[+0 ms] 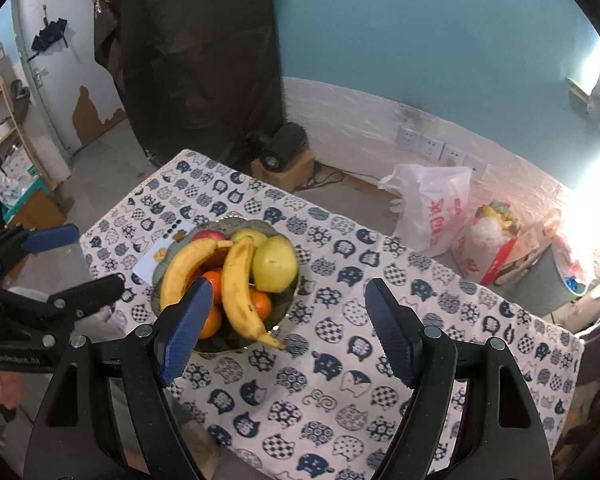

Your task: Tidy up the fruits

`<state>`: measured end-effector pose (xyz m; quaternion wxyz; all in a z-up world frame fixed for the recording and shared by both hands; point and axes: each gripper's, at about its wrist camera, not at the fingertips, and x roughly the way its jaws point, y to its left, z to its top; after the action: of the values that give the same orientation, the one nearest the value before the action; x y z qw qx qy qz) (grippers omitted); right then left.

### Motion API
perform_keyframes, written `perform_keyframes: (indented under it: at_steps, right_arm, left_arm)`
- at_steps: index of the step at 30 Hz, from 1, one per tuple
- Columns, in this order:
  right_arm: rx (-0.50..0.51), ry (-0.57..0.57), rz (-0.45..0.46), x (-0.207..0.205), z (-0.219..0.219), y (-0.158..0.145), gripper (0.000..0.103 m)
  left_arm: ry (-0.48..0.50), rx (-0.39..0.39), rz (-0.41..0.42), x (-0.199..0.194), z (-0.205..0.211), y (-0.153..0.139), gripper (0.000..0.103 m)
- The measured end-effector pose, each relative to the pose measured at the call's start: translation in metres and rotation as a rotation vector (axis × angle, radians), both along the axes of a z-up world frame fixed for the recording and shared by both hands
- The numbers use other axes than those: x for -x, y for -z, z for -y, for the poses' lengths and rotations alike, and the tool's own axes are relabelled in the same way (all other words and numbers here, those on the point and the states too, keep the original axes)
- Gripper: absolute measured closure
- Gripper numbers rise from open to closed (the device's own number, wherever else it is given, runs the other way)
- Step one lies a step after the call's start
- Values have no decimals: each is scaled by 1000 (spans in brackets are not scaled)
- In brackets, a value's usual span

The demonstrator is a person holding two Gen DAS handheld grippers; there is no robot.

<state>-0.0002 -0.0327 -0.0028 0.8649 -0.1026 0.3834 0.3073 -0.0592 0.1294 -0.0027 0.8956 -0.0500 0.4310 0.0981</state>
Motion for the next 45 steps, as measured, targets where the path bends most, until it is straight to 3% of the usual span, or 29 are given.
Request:
perform_keyframes:
  at_steps: [33, 45]
  right_arm:
    - [-19, 33, -26, -13, 25, 5, 26]
    - [-11, 22, -26, -13, 22, 6, 26]
  left_arm:
    - [56, -15, -19, -16, 26, -3, 4]
    - [7, -12, -34, -14, 18, -2, 4]
